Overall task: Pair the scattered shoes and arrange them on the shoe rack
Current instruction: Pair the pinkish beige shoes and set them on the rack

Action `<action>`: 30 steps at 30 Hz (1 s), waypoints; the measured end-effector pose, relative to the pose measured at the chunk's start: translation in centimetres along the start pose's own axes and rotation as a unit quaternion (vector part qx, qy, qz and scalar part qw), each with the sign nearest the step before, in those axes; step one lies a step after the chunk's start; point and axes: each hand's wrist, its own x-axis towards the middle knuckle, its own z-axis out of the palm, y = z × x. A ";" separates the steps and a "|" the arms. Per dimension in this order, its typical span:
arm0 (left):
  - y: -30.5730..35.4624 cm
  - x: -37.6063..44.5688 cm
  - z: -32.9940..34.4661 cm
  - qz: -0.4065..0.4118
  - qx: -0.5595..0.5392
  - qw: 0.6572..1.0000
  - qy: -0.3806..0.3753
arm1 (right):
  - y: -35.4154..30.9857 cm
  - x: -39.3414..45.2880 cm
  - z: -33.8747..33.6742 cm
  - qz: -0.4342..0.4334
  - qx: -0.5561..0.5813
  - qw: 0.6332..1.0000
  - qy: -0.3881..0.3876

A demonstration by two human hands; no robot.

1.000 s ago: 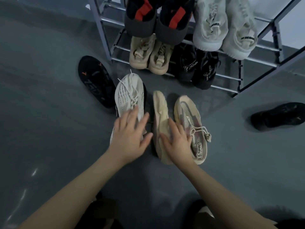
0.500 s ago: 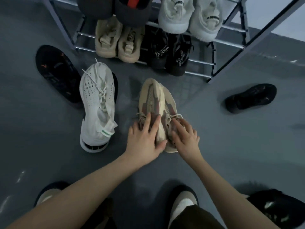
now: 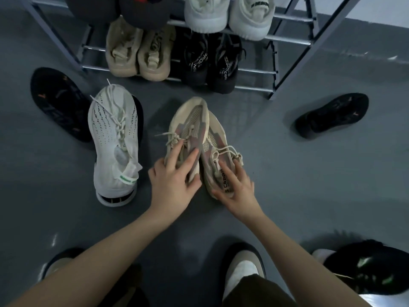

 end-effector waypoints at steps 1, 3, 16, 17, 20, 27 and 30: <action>-0.2 -0.2 -0.3 0.014 0.020 1.000 0.011 | -0.2 0.0 0.1 -0.003 -0.023 1.000 0.003; -0.3 -0.6 -0.4 0.023 0.053 0.998 0.023 | -0.7 0.3 0.5 0.003 -0.061 0.998 0.002; 0.7 1.8 0.4 0.021 0.026 0.999 0.035 | 0.0 2.1 -1.6 0.107 -0.009 0.977 0.186; 0.9 2.1 0.9 0.033 0.023 0.999 0.025 | 0.3 2.3 -2.0 0.116 -0.012 0.975 0.191; 1.7 3.4 2.7 0.050 0.021 0.998 -0.018 | 0.6 2.5 -2.0 0.129 -0.030 0.978 0.164; 0.2 3.1 4.9 0.037 0.051 0.995 -0.073 | 1.4 2.0 -0.7 0.134 -0.087 0.979 0.130; 0.0 2.4 5.2 0.035 0.049 0.995 -0.076 | 1.4 1.7 -0.6 0.116 -0.104 0.980 0.128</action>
